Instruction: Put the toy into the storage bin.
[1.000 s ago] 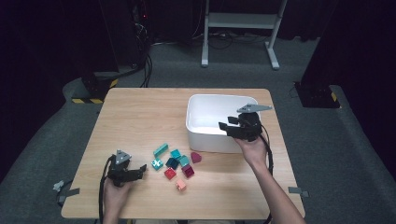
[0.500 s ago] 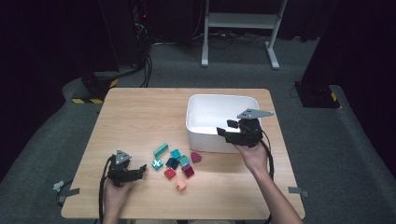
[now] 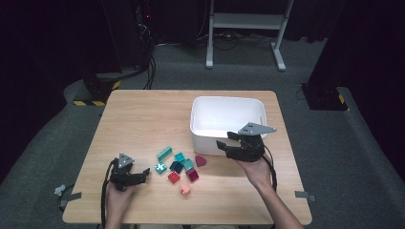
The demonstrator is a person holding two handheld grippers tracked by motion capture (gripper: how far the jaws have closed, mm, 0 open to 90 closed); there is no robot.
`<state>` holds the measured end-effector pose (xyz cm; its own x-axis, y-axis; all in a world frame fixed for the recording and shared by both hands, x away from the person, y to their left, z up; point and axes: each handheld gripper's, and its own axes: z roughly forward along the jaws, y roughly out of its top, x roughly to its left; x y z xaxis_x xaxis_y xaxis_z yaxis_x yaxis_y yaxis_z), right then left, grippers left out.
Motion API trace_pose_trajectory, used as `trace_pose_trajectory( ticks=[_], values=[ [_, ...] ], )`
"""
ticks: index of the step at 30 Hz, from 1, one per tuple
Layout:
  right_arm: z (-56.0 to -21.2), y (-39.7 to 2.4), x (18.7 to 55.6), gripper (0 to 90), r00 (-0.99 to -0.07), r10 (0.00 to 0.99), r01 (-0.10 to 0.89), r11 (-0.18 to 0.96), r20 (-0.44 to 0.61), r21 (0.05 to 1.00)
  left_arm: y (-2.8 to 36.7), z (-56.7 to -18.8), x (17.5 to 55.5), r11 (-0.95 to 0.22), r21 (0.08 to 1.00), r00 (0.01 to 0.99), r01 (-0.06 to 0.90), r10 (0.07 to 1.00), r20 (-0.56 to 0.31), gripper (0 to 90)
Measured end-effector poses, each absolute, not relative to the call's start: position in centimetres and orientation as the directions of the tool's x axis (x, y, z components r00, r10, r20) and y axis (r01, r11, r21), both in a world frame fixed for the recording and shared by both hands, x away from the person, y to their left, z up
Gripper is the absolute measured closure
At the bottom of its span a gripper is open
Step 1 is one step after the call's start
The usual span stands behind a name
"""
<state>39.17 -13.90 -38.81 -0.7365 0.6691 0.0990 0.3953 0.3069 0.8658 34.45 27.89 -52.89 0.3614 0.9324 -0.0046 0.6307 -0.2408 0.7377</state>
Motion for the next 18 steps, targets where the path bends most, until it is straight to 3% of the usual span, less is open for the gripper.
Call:
trace_pose_trajectory(
  ticks=[18],
  values=[
    [-43.6,-11.2,37.3,42.2,-0.75,0.652,0.43,0.349,0.114,0.832,27.9,-52.9,34.4,-0.24,0.738,0.362,0.631,0.932,-0.006,17.1]
  ],
)
